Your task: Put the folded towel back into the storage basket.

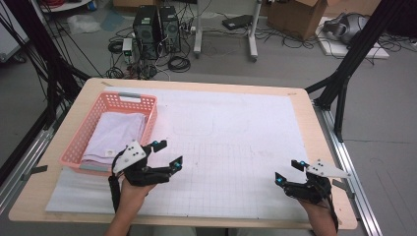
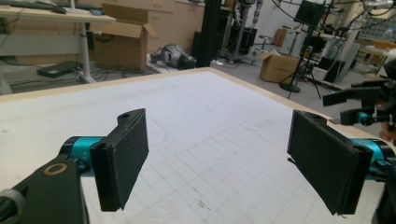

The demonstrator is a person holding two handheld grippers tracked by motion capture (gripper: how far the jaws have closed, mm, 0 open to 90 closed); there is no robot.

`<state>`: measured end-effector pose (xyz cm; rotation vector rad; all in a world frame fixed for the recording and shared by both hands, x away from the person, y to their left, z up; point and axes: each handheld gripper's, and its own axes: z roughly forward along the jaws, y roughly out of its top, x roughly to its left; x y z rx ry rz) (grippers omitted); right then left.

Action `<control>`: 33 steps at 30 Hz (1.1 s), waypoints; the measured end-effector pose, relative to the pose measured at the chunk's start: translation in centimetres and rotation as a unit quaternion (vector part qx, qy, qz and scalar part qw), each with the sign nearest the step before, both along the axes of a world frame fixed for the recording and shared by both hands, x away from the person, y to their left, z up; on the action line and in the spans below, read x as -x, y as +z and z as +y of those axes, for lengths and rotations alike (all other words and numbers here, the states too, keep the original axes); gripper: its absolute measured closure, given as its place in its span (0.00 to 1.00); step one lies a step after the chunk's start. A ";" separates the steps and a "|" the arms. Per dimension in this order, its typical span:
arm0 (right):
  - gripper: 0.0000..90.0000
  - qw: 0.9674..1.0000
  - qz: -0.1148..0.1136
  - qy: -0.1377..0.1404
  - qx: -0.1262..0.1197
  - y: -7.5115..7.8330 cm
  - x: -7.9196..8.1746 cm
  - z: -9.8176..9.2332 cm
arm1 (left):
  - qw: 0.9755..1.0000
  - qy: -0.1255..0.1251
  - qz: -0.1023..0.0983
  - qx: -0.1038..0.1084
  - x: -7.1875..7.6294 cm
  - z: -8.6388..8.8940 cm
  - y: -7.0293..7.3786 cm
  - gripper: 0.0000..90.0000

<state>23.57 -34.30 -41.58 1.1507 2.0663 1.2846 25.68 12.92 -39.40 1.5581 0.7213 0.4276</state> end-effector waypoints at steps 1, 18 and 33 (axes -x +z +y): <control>0.22 1.000 -0.002 0.002 0.001 0.0 0.0 0.0 | 1.000 -0.004 -0.001 -0.003 0.0 -0.4 -0.3 0.23; 0.22 1.000 -0.017 -0.003 0.002 0.1 0.9 -0.3 | 0.998 -0.035 0.020 -0.040 0.3 -2.6 -2.8 0.25; 0.22 1.000 -0.018 -0.001 0.003 0.2 1.0 -0.1 | 0.998 -0.032 0.026 -0.036 0.4 -2.5 -3.0 0.25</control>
